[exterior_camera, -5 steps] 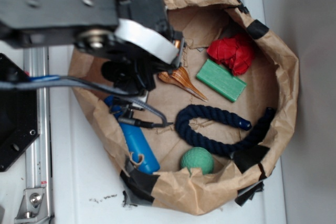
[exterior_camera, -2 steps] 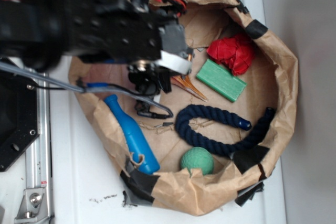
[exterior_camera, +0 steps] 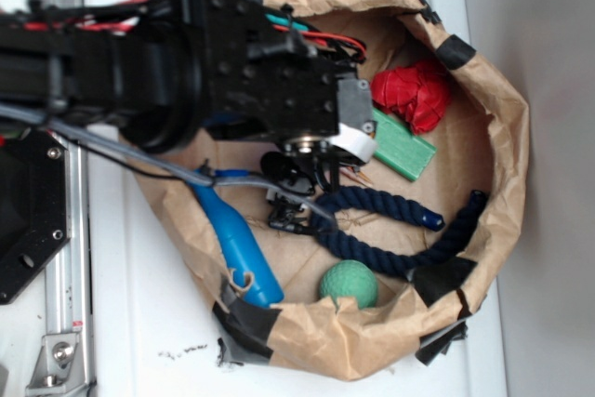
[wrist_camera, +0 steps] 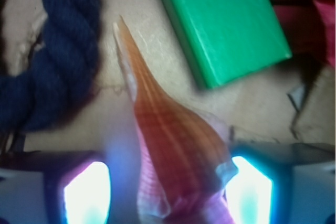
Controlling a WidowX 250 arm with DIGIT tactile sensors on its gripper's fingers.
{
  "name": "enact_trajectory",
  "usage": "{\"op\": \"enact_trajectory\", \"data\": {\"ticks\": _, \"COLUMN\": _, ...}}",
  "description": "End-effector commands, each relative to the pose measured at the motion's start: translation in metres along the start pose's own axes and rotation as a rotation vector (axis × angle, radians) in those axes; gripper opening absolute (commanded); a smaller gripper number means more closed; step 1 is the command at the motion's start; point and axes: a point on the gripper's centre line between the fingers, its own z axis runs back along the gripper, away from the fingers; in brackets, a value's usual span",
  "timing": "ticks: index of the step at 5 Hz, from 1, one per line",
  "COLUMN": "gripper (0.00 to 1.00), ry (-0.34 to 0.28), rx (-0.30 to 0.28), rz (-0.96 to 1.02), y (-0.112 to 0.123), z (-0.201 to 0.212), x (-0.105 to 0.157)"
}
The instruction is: Grab the shell.
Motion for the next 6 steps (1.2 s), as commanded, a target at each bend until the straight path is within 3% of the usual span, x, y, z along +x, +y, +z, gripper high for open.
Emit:
{"op": "enact_trajectory", "data": {"ticks": 1, "gripper": 0.00, "ry": -0.123, "rx": 0.033, "rz": 0.014, "y": 0.006, "z": 0.069, "x": 0.023}}
{"op": "enact_trajectory", "data": {"ticks": 2, "gripper": 0.00, "ry": -0.201, "rx": 0.050, "rz": 0.072, "y": 0.015, "z": 0.120, "x": 0.031}}
{"op": "enact_trajectory", "data": {"ticks": 3, "gripper": 0.00, "ry": -0.225, "rx": 0.064, "rz": 0.131, "y": 0.017, "z": 0.169, "x": 0.039}}
{"op": "enact_trajectory", "data": {"ticks": 4, "gripper": 0.00, "ry": -0.061, "rx": 0.112, "rz": 0.359, "y": 0.018, "z": 0.178, "x": 0.036}}
{"op": "enact_trajectory", "data": {"ticks": 5, "gripper": 0.00, "ry": -0.032, "rx": 0.089, "rz": 0.466, "y": 0.012, "z": 0.182, "x": 0.028}}
{"op": "enact_trajectory", "data": {"ticks": 6, "gripper": 0.00, "ry": -0.064, "rx": 0.062, "rz": 0.467, "y": 0.001, "z": 0.192, "x": 0.020}}
